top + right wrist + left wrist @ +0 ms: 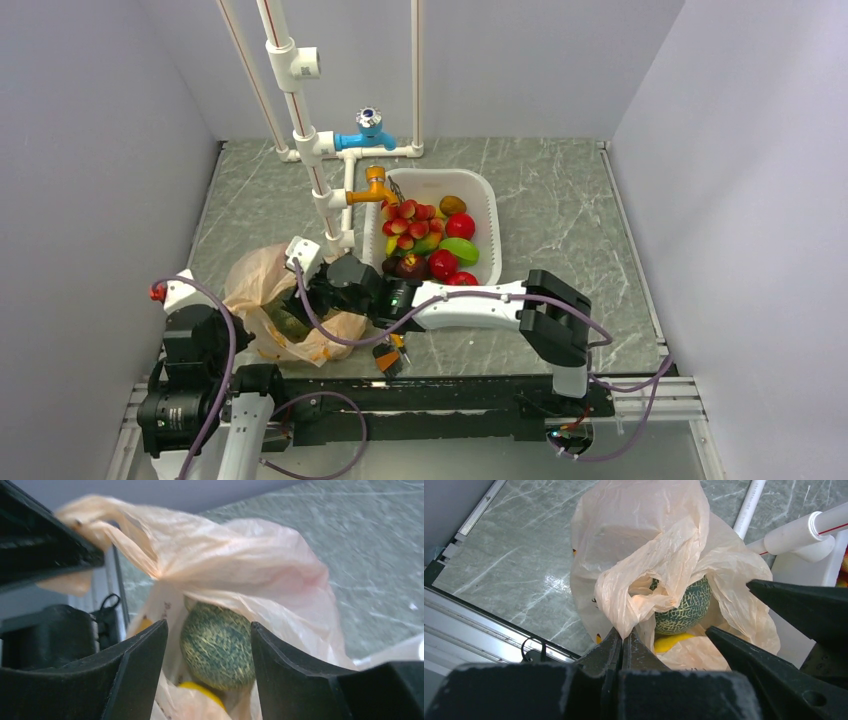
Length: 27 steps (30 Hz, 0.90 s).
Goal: Take the fake fruits out of the plastic bag
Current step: Take out the fake fruit from the plastic bag.
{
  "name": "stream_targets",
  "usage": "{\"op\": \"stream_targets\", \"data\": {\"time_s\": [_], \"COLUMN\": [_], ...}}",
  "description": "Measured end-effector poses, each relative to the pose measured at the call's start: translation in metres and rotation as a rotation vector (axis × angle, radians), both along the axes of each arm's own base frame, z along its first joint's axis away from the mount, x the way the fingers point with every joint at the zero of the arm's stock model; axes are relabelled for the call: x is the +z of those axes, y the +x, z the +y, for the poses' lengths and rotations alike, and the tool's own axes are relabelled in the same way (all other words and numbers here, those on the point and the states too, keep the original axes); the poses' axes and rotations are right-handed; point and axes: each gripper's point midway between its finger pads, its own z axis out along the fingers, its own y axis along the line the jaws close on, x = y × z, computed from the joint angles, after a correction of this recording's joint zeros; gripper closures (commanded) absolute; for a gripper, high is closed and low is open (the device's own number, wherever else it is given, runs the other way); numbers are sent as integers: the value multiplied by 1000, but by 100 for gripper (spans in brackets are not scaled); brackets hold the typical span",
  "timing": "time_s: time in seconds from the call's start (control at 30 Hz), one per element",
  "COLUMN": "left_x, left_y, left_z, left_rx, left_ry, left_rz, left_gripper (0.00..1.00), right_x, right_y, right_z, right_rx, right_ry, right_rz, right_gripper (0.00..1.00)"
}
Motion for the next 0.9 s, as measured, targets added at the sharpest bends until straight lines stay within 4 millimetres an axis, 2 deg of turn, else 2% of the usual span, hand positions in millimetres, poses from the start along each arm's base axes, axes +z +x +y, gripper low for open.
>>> {"op": "stream_targets", "data": {"time_s": [0.07, 0.17, 0.23, 0.37, 0.5, 0.63, 0.77, 0.9], "left_x": [1, 2, 2, 3, 3, 5, 11, 12], "left_y": [-1, -1, -2, -3, -4, -6, -10, -10], "left_z": [-1, -2, -2, -2, -2, 0, 4, 4], "left_rx": [-4, -10, -10, -10, -9, 3, 22, 26], "left_ry": [-2, -5, -5, -5, -4, 4, 15, 13], "left_rz": [-9, -19, -24, -34, -39, -51, -81, -88], "left_gripper": [100, 100, 100, 100, 100, 100, 100, 100], "right_x": [10, 9, -2, -44, -51, -56, -62, -65], "right_y": [-3, -7, -9, -11, -2, 22, 39, 37], "right_z": [11, 28, 40, 57, 72, 59, 22, 1], "right_rx": [26, 63, 82, 102, 71, -56, -153, -146], "right_ry": [37, 73, 81, 49, 76, 78, 49, 30], "right_rz": [10, 41, 67, 120, 104, 67, 32, 8], "right_gripper": [42, 50, 55, 57, 57, 54, 50, 46]}}
